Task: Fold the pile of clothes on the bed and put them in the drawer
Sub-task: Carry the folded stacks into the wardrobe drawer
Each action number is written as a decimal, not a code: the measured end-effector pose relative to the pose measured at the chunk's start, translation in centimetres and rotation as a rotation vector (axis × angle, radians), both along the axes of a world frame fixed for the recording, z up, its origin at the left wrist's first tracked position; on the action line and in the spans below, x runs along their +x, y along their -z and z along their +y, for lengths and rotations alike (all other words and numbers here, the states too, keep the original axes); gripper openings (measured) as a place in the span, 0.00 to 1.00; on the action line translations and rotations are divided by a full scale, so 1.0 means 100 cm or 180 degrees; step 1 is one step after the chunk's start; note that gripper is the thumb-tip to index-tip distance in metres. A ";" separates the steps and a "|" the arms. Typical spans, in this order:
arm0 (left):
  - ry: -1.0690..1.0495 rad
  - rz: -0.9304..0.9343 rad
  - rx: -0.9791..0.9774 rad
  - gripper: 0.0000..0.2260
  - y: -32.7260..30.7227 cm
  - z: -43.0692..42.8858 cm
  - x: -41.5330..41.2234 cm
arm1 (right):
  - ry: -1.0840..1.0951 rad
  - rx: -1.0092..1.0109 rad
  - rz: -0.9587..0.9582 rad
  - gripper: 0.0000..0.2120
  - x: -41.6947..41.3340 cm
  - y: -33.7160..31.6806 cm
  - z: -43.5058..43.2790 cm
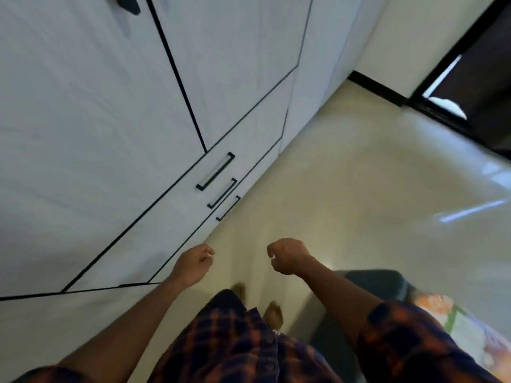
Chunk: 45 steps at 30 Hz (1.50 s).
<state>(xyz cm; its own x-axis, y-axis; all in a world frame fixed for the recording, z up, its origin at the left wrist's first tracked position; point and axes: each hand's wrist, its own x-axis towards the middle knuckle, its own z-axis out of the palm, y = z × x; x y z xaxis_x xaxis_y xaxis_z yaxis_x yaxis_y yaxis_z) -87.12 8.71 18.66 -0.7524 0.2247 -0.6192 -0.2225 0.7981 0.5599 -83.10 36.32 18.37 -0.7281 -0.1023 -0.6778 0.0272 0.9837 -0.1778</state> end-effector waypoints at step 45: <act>-0.0631 0.2087 -0.1242 0.23 0.007 -0.007 -0.001 | -0.1406 0.0511 0.0325 0.34 -0.177 0.029 -0.019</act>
